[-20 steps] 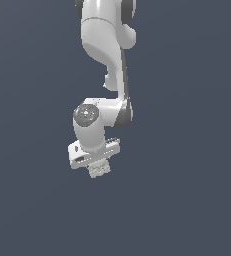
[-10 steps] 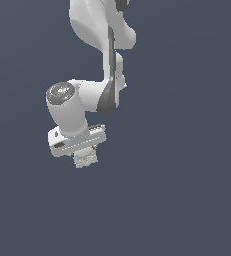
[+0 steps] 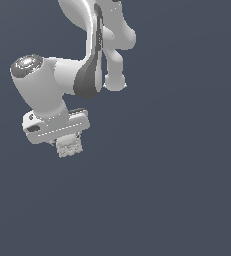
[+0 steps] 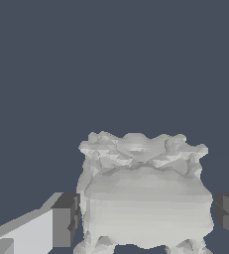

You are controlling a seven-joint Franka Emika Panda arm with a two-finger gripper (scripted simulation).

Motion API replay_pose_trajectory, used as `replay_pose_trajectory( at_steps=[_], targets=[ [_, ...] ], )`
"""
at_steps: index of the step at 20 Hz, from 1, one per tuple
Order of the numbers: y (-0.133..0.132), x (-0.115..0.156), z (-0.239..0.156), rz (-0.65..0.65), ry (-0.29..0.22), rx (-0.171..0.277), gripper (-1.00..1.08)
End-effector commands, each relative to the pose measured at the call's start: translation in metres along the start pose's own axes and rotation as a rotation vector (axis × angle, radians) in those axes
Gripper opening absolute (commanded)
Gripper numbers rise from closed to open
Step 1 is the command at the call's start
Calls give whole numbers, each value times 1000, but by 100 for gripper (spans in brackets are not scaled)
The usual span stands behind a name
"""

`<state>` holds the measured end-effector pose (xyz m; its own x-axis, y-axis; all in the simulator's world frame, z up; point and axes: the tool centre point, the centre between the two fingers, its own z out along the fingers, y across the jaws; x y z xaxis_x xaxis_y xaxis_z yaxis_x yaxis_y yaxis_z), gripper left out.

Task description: Pick up the object and move it to a goal position.

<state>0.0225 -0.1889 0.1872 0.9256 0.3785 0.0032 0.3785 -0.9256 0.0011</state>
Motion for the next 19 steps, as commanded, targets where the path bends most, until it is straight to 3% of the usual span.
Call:
replay_pose_trajectory(
  at_steps=[1, 19],
  targets=[
    [5, -4, -6, -2, -2, 1, -100],
    [7, 5, -36, 0, -2, 0, -100]
  ],
)
